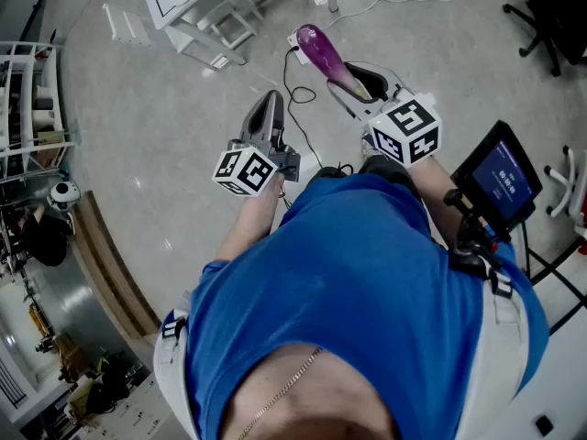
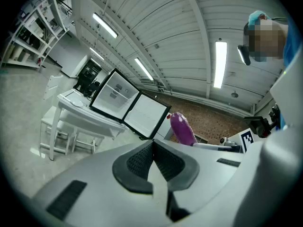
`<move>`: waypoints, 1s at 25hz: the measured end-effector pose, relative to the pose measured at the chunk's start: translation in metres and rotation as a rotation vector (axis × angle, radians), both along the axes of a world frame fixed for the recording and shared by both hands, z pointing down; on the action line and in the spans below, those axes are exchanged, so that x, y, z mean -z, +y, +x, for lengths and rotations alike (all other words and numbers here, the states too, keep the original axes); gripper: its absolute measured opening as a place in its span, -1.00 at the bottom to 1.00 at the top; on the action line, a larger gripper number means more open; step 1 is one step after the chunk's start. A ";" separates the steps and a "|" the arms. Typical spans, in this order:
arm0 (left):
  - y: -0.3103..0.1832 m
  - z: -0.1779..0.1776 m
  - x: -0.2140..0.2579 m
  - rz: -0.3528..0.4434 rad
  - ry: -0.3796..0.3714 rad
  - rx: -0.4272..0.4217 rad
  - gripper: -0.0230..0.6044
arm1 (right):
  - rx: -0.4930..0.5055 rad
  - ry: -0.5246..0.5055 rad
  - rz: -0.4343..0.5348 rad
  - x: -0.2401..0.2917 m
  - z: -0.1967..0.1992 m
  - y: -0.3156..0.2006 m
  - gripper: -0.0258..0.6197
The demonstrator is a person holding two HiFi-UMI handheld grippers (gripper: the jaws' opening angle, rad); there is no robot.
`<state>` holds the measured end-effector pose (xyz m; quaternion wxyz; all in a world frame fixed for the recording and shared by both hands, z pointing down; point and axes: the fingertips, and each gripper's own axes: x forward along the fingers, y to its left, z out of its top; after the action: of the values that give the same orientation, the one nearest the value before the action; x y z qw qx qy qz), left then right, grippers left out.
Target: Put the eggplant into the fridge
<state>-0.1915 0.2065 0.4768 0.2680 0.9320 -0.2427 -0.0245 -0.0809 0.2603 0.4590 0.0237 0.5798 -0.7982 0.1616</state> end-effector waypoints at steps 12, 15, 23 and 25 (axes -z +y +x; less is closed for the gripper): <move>0.001 -0.003 -0.002 -0.006 -0.005 0.013 -0.90 | 0.010 -0.026 0.033 0.007 -0.002 0.000 -0.38; 0.001 -0.006 -0.002 -0.005 0.000 0.023 -0.90 | 0.013 -0.025 0.033 0.006 -0.003 0.000 -0.39; -0.023 0.027 0.002 0.007 -0.001 0.074 -0.90 | 0.052 -0.036 0.040 0.008 0.034 -0.029 -0.38; -0.040 0.053 0.002 0.009 -0.006 0.097 -0.90 | 0.071 -0.044 0.039 0.006 0.062 -0.048 -0.38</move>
<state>-0.1388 0.1670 0.4751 0.2614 0.9205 -0.2884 -0.0358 -0.0185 0.2127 0.4528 0.0008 0.5475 -0.8218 0.1578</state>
